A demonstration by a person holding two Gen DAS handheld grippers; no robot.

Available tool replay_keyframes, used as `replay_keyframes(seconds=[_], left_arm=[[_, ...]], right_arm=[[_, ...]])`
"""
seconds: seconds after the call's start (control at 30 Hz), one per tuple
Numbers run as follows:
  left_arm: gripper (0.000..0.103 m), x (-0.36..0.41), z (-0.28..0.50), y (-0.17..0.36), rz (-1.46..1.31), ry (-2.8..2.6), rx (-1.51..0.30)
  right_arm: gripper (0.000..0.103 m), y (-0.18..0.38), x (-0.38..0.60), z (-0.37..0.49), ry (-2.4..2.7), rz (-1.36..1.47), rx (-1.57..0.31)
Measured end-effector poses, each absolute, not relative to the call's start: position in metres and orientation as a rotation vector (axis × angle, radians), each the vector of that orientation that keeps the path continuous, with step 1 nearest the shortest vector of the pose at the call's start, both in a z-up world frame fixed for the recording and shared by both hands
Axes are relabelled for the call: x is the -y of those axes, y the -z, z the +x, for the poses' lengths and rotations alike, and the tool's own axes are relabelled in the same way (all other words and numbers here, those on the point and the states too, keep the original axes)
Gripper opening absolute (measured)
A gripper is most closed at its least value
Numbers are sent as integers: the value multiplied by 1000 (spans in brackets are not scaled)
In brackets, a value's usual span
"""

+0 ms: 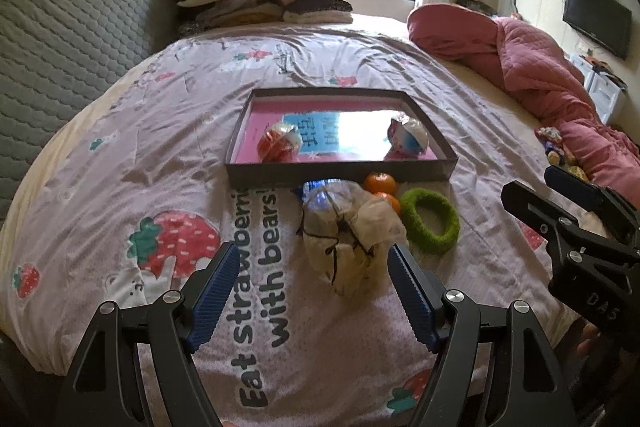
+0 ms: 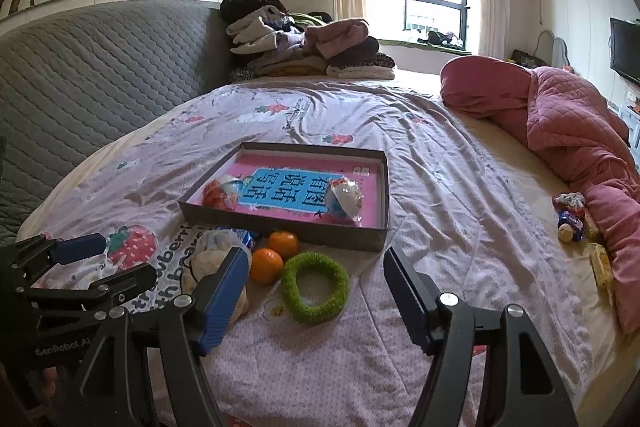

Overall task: Organize objects
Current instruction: 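Withdraw both open tools from the tray toward the remaining items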

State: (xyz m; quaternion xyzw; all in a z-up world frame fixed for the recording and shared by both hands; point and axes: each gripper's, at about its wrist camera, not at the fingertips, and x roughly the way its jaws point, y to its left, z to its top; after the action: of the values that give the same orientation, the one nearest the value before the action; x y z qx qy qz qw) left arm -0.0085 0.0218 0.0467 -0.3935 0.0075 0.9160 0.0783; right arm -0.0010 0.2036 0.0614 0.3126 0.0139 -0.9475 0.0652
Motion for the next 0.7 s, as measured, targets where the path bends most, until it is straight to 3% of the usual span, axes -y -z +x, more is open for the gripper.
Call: replay_keyframes(seconds=[0.7], left_arm=[[77,-28,-11,-8,-1316,-2650,-36]], right_arm=[[70,-25,-200,-2,2801,1067,-88]])
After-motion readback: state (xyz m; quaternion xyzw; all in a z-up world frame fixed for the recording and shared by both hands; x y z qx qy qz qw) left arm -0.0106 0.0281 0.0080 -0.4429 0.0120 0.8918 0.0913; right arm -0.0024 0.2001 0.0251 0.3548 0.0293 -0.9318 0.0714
